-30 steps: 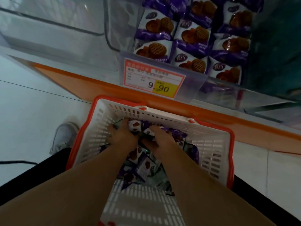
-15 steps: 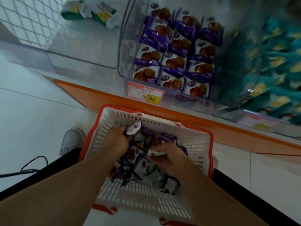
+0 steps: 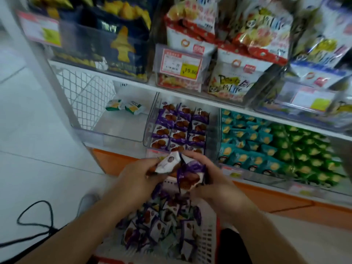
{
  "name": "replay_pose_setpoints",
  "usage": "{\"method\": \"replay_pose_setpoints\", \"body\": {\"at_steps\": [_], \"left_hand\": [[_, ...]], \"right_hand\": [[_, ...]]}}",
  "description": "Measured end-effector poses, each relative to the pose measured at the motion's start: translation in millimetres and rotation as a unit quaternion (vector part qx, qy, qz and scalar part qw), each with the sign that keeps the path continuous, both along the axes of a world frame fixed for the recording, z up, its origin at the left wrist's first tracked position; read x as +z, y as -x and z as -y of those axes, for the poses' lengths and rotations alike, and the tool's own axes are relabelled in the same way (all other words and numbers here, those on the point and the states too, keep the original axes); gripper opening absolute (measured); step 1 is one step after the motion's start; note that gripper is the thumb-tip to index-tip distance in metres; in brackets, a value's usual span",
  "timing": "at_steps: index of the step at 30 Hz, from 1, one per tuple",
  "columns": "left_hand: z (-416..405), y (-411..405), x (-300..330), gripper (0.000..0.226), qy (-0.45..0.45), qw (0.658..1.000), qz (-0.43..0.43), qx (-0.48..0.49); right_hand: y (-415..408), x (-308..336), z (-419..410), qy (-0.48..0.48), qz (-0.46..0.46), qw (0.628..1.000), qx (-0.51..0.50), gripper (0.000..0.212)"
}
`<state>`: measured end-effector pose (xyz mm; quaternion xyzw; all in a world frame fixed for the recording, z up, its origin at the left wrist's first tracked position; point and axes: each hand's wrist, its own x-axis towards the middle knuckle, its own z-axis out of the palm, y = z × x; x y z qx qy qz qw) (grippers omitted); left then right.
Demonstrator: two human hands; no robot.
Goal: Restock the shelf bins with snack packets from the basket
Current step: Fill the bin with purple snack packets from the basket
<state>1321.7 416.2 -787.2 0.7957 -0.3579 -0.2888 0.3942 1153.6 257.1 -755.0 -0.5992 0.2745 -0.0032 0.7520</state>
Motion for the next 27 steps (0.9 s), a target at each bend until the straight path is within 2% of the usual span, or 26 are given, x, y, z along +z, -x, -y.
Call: {"method": "replay_pose_setpoints", "body": {"at_steps": [4, 9, 11, 16, 19, 21, 24, 27], "left_hand": [[38, -6, 46, 0.015, 0.043, 0.996, 0.075, 0.026], [91, -35, 47, 0.033, 0.058, 0.99, 0.112, 0.069], [108, -46, 34, 0.031, 0.052, 0.989, 0.12, 0.066], [126, -66, -9, 0.007, 0.006, 0.991, 0.131, 0.033], [131, -72, -26, 0.015, -0.023, 0.994, 0.107, 0.018], [137, -76, -30, 0.006, -0.044, 0.995, 0.092, 0.02], [143, -81, -34, 0.024, -0.054, 0.994, 0.089, 0.019], [139, -82, -27, 0.023, -0.045, 0.996, 0.066, 0.027]], "right_hand": [[-14, 42, 21, 0.056, 0.073, 0.995, -0.041, 0.087], [-58, 41, 55, 0.199, 0.015, 0.978, -0.067, 0.088], [-74, 25, 67, 0.226, -0.007, 0.972, -0.066, 0.088], [-103, -28, 95, 0.184, -0.035, 0.977, -0.1, 0.076], [-115, -50, 101, 0.164, -0.053, 0.98, -0.101, 0.065], [-119, -57, 101, 0.153, -0.053, 0.983, -0.091, 0.058], [-121, -60, 109, 0.176, -0.04, 0.973, -0.145, 0.034], [-122, -58, 115, 0.214, -0.029, 0.956, -0.199, 0.029]]}}
